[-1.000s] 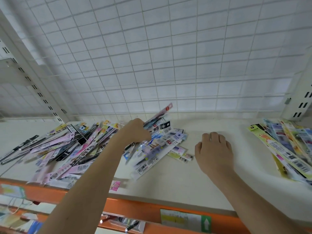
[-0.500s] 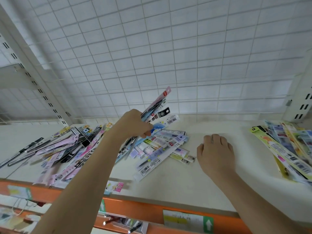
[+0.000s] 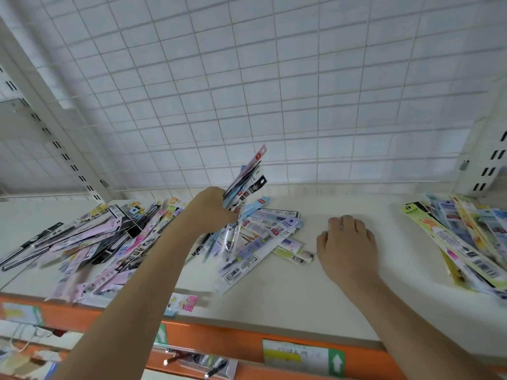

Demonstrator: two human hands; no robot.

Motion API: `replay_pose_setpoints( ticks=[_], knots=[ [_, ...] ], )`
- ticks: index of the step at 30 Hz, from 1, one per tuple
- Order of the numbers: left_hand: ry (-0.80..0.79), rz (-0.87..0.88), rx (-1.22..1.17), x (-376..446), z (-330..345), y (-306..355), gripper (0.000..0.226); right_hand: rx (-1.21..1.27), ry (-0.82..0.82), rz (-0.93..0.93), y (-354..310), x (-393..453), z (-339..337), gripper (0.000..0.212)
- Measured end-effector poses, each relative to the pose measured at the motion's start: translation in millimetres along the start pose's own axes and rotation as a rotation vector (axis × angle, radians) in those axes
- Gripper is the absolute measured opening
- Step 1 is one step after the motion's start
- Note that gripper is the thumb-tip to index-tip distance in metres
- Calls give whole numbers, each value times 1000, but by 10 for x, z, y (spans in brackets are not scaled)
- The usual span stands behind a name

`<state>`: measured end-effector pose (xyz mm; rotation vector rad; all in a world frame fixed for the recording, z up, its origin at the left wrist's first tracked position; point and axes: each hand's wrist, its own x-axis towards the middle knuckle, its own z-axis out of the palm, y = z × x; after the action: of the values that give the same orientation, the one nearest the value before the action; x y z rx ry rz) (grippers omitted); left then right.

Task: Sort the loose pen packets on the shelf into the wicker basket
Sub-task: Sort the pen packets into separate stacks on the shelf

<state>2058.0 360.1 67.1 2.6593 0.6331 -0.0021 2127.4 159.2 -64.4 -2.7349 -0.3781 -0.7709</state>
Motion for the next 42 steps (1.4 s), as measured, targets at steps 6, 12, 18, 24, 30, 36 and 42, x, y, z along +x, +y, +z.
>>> replay_pose_setpoints(
  ticks=[6,12,18,24,30,36,42],
  knots=[
    [24,-77,-97,-53,69,-76,33,11,2,4,-10,-4,-8,30],
    [28,-67,-258,-17,177,-100,17,20,12,-15,-20,-2,-17,40],
    [-16,65,-133,-18,363,-73,54,33,15,-3,-18,-9,-17,39],
    [-125,47,22,72,549,-94,38,10,16,11,2,-8,16,11],
    [-161,21,122,114,528,-73,20,-6,23,9,2,-6,12,27],
    [-90,43,89,102,414,-93,24,-9,-57,41,3,-9,-2,13],
    [6,85,74,-3,283,-34,33,0,-42,33,8,-10,1,12]
  ],
)
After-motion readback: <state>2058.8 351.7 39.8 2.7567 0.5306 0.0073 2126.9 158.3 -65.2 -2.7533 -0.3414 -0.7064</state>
